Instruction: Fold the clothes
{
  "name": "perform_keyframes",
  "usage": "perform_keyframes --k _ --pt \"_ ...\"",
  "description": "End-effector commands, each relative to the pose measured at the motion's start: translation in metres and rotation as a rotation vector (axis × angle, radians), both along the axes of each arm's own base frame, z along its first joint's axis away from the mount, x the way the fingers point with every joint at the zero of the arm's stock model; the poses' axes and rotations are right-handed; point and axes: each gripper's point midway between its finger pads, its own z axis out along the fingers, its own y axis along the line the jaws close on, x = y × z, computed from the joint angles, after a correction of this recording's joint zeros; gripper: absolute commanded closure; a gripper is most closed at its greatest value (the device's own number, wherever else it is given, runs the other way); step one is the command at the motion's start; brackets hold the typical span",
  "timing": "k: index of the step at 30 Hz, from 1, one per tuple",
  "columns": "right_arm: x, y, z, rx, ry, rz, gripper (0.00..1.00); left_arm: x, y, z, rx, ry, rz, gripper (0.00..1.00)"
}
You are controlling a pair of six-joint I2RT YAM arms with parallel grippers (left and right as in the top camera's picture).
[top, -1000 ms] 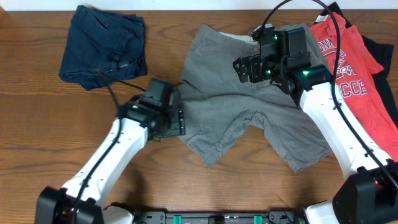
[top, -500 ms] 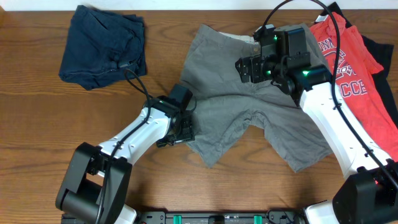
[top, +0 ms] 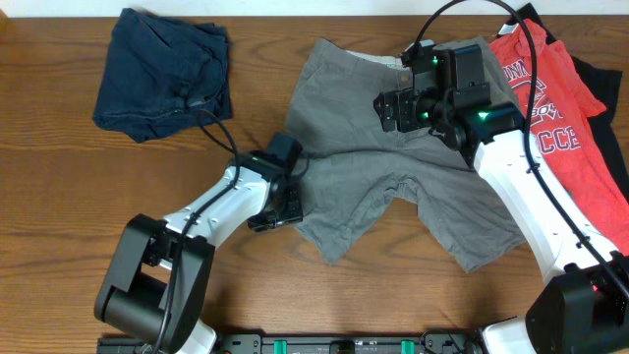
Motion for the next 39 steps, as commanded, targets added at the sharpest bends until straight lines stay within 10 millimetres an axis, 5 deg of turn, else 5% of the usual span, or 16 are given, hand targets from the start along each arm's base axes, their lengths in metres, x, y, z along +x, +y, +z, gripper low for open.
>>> perform_keyframes --k 1,10,23,33,34,37,39 --pt "0.003 -0.004 -0.001 -0.017 -0.006 0.003 0.12 0.002 0.004 -0.003 -0.011 0.016 0.028 0.49" --pt "0.003 -0.004 -0.001 -0.017 -0.006 0.002 0.12 0.001 0.006 -0.017 -0.058 0.086 0.066 0.52" --pt "0.004 -0.004 0.000 -0.016 -0.008 0.002 0.11 0.002 0.012 -0.022 -0.095 0.120 0.108 0.94" --pt "0.005 -0.004 0.001 -0.014 -0.016 0.002 0.11 0.015 0.020 0.000 -0.124 0.091 0.089 0.94" --pt "0.005 -0.004 0.001 -0.014 -0.016 0.002 0.11 0.021 0.019 0.004 -0.132 0.063 0.078 0.94" --pt "0.005 -0.004 0.001 -0.014 -0.016 0.002 0.11 0.041 0.013 0.014 -0.162 -0.032 0.068 0.60" --pt "0.005 -0.003 0.001 -0.014 -0.016 0.002 0.11 0.051 0.009 0.015 -0.176 -0.076 0.065 0.49"
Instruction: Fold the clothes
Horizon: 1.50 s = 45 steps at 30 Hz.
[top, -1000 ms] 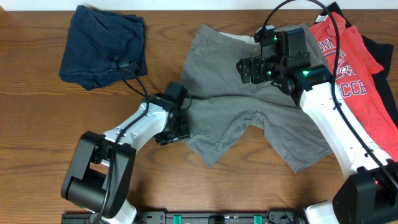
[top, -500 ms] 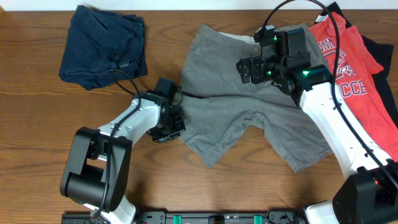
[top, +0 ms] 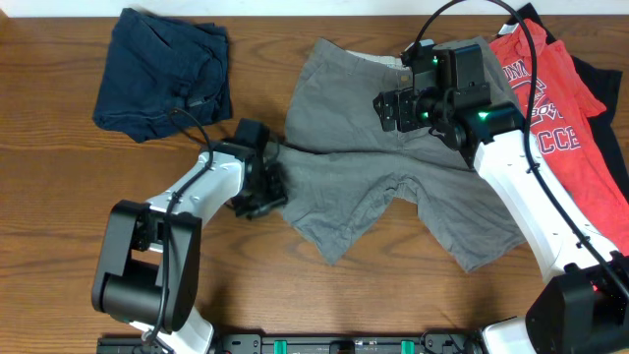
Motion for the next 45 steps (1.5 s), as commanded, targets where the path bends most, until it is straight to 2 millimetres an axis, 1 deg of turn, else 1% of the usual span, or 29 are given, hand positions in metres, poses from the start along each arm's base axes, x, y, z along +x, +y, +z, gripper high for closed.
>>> perform_keyframes --k 1,4,12,18,22,25,28,29,30,34,37,40,43,45 --pt "0.004 -0.003 0.001 -0.013 -0.010 0.001 0.11 0.022 -0.006 0.015 -0.019 -0.095 -0.012 0.48" --pt "0.004 -0.004 0.001 -0.013 -0.010 0.000 0.11 0.024 -0.009 0.013 -0.023 -0.099 -0.004 0.48" --pt "0.004 -0.003 0.000 -0.013 -0.010 0.001 0.11 0.017 -0.017 0.004 -0.016 -0.072 -0.034 0.48" --pt "0.003 -0.004 -0.001 -0.015 -0.002 0.001 0.10 0.017 -0.017 0.003 -0.015 -0.069 -0.035 0.48" --pt "0.003 -0.004 -0.001 -0.015 -0.002 0.001 0.10 0.014 -0.017 -0.005 -0.009 -0.038 -0.021 0.58" --pt "0.002 -0.004 -0.001 -0.015 0.000 0.001 0.11 0.009 -0.023 -0.015 -0.049 0.007 -0.023 0.67" --pt "0.002 -0.003 -0.001 -0.013 0.001 0.003 0.10 0.005 -0.025 -0.021 -0.081 0.044 -0.014 0.81" --pt "0.002 -0.004 -0.001 -0.013 0.001 0.003 0.10 0.005 -0.024 -0.022 -0.088 0.050 -0.008 0.89" --pt "0.002 -0.004 -0.001 -0.013 0.001 0.003 0.10 0.006 -0.022 -0.022 -0.091 0.053 0.001 0.94" --pt "0.002 -0.004 -0.001 -0.013 0.002 0.003 0.10 0.007 -0.017 -0.020 -0.106 0.063 0.029 0.94" --pt "0.002 -0.003 -0.001 -0.013 0.003 0.003 0.09 0.003 -0.010 -0.017 -0.103 0.095 0.048 0.94" --pt "0.002 -0.003 -0.001 -0.010 0.004 0.005 0.09 -0.008 0.003 -0.007 -0.084 0.133 0.022 0.94" --pt "0.002 -0.002 -0.001 -0.008 0.004 0.008 0.09 -0.027 0.023 0.000 -0.011 0.194 0.031 0.94" --pt "0.001 -0.002 -0.001 -0.008 0.004 0.008 0.09 -0.039 0.029 0.006 0.008 0.231 0.016 0.94"
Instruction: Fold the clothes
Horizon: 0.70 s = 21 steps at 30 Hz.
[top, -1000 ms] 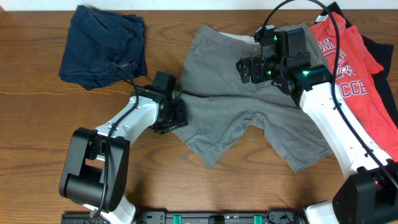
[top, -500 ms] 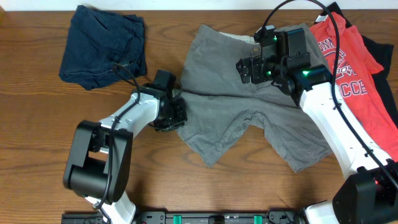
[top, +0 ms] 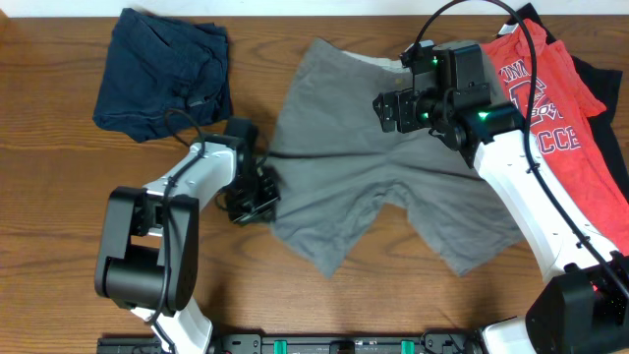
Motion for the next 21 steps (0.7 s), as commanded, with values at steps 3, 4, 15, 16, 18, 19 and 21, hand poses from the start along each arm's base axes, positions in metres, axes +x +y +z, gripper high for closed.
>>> perform_keyframes --k 3,4,15,16,18,19,21 --pt "0.003 -0.002 0.000 -0.006 -0.005 0.008 0.09 -0.022 0.020 0.012 0.066 0.057 -0.056 0.94" --pt "0.003 -0.002 0.000 -0.006 -0.005 0.008 0.09 -0.028 0.020 0.014 0.069 0.080 -0.058 0.94" --pt "-0.001 -0.003 -0.004 0.000 0.026 -0.008 0.12 -0.070 0.028 0.030 0.076 0.256 -0.120 0.54" --pt "-0.001 -0.004 -0.004 0.004 0.031 -0.016 0.12 -0.071 0.028 0.031 0.074 0.260 -0.127 0.45" --pt "-0.002 -0.005 -0.005 0.006 0.040 -0.032 0.13 -0.073 0.028 0.032 0.070 0.263 -0.140 0.35" --pt "-0.002 -0.006 -0.006 0.005 0.045 -0.039 0.13 -0.073 0.028 0.032 0.068 0.261 -0.145 0.35" --pt "-0.003 -0.012 -0.009 -0.009 0.058 -0.074 0.13 -0.071 0.028 0.034 0.062 0.246 -0.162 0.34"
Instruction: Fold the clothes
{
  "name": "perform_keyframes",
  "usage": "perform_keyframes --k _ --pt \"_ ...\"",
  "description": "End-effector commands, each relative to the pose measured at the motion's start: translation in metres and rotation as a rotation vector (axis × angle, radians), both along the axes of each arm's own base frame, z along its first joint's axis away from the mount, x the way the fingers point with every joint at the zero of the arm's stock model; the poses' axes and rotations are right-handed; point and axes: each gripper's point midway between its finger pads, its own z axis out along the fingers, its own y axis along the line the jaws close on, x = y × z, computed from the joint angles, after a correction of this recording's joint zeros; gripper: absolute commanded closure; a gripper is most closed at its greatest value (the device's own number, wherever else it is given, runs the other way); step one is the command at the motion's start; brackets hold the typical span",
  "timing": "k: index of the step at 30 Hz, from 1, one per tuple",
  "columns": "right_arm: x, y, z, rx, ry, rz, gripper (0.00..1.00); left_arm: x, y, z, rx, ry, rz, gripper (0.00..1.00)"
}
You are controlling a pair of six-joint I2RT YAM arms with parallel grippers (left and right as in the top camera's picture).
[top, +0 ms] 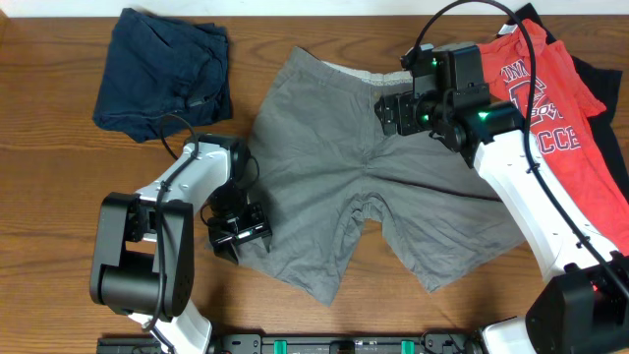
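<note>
Grey shorts (334, 167) lie spread in the middle of the table, waistband at the back and both legs pointing toward the front. My left gripper (239, 236) sits at the outer edge of the shorts' left leg, low on the table, and looks shut on that edge. My right gripper (386, 110) hangs over the right part of the waist area with its fingers pointing left. Whether those fingers hold cloth is hidden from above.
A crumpled navy garment (162, 74) lies at the back left. A red printed T-shirt (550, 108) lies at the back right, on top of a black garment (604, 88) at the table's edge. Bare wooden table (59, 216) shows at the left.
My left gripper has moved toward the front and slightly left with the shorts' edge. The shorts have shifted left and lie wider and flatter. The right arm has stayed in place.
The shorts first lay bunched toward the right, with my left gripper at the left leg's edge. At each later moment the left gripper stood further left with that edge, then nearer the front. The shorts now lie spread further left. The right gripper stayed over the waist throughout.
</note>
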Motion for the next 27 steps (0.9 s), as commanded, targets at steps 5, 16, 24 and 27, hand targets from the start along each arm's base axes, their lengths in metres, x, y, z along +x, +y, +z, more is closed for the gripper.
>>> perform_keyframes --k 5,16,24,27 --pt "0.002 -0.028 -0.018 -0.093 0.057 -0.138 0.13 0.031 0.003 0.020 -0.005 -0.156 -0.061 0.34" --pt "-0.006 -0.046 -0.095 -0.188 0.274 -0.213 0.25 0.169 -0.004 0.082 -0.002 -0.837 -0.129 0.20" --pt "-0.026 -0.062 -0.131 -0.224 0.431 -0.270 0.31 0.203 -0.010 0.090 -0.017 -0.978 -0.146 0.19" --pt "-0.042 -0.073 -0.137 -0.244 0.505 -0.295 0.25 0.205 -0.010 0.088 -0.016 -0.982 -0.160 0.19"
